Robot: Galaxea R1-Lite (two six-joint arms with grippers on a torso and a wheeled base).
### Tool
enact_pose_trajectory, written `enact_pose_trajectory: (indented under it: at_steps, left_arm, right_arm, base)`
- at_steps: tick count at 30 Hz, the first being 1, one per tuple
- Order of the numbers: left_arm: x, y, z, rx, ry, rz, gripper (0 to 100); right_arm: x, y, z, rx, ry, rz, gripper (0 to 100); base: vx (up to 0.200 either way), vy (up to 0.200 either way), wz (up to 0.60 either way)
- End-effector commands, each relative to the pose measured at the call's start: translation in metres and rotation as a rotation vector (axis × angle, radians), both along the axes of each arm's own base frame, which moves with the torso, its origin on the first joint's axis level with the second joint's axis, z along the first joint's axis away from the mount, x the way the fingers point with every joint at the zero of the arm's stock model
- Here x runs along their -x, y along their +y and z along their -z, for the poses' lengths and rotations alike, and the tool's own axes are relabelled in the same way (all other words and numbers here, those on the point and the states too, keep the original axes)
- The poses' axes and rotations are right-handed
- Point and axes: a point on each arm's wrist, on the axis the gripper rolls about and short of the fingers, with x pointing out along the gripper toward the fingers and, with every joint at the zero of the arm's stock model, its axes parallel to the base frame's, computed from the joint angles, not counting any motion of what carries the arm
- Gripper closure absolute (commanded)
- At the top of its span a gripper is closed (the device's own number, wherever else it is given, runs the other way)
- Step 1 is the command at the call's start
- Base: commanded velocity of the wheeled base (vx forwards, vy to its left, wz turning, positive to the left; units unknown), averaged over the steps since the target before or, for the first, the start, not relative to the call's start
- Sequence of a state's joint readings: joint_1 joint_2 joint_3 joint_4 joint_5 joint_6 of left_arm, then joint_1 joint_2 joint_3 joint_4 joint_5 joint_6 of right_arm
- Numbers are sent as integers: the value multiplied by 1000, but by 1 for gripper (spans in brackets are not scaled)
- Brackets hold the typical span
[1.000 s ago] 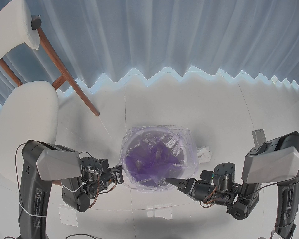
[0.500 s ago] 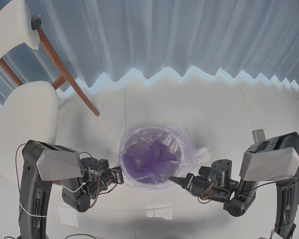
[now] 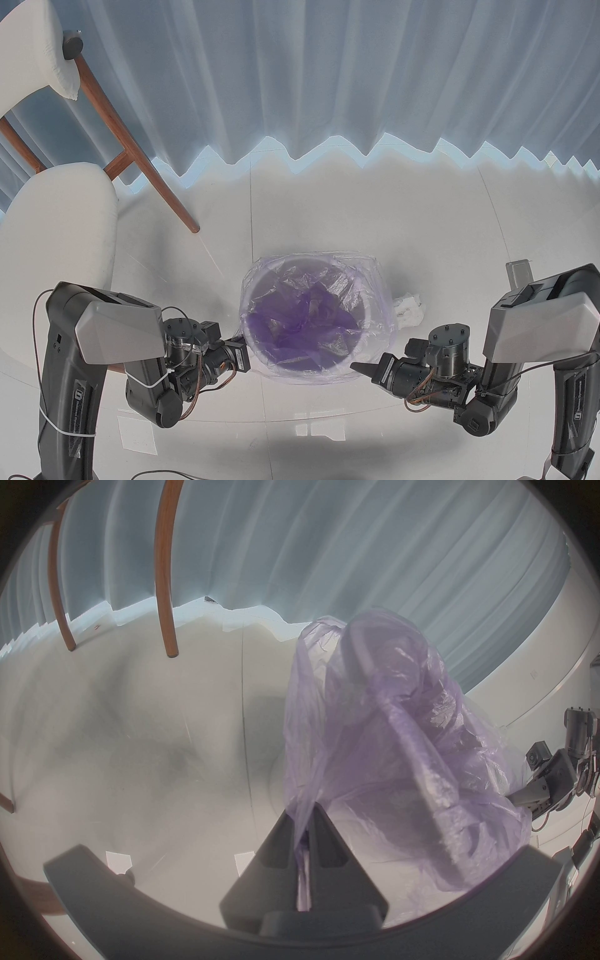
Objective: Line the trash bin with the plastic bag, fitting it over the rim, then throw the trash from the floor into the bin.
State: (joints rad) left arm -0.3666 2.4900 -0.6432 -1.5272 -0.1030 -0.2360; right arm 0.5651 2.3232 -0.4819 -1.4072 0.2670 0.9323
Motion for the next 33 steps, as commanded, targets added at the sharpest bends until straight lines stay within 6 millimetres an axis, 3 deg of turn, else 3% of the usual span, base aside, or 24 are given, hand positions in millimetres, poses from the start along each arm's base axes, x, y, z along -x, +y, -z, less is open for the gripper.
enact_pose_trajectory:
  at_steps: [1,9,20,26,31,32,33]
  left_arm:
    - [1,0,4,-4,11,0,100]
    - [1,1,9,-17,27,-19,100]
    - [-1,-5,19,-59,64,-83,100]
    - [-10,-11,42,-75,32,-135,100]
    - [-12,-9,38,-57,3,-136,100]
    - [-12,-8,38,-57,4,-136,100]
    - [-12,-8,38,-57,4,-136,100]
  right_arm:
    - [5,-5,7,45,6,-12,100]
    - [2,-5,36,272,-99,6,100]
    - [-22,8,39,343,-105,76,100]
    - [-34,15,37,341,-124,100,100]
    - [-32,14,38,348,-114,98,100]
    - [-32,14,38,348,-114,98,0]
    - [-32,14,38,349,-113,97,0]
  base:
    - [0,0,0]
    - [0,0,0]
    - [0,0,0]
    - [0,0,0]
    - [0,0,0]
    - [0,0,0]
    - [0,0,0]
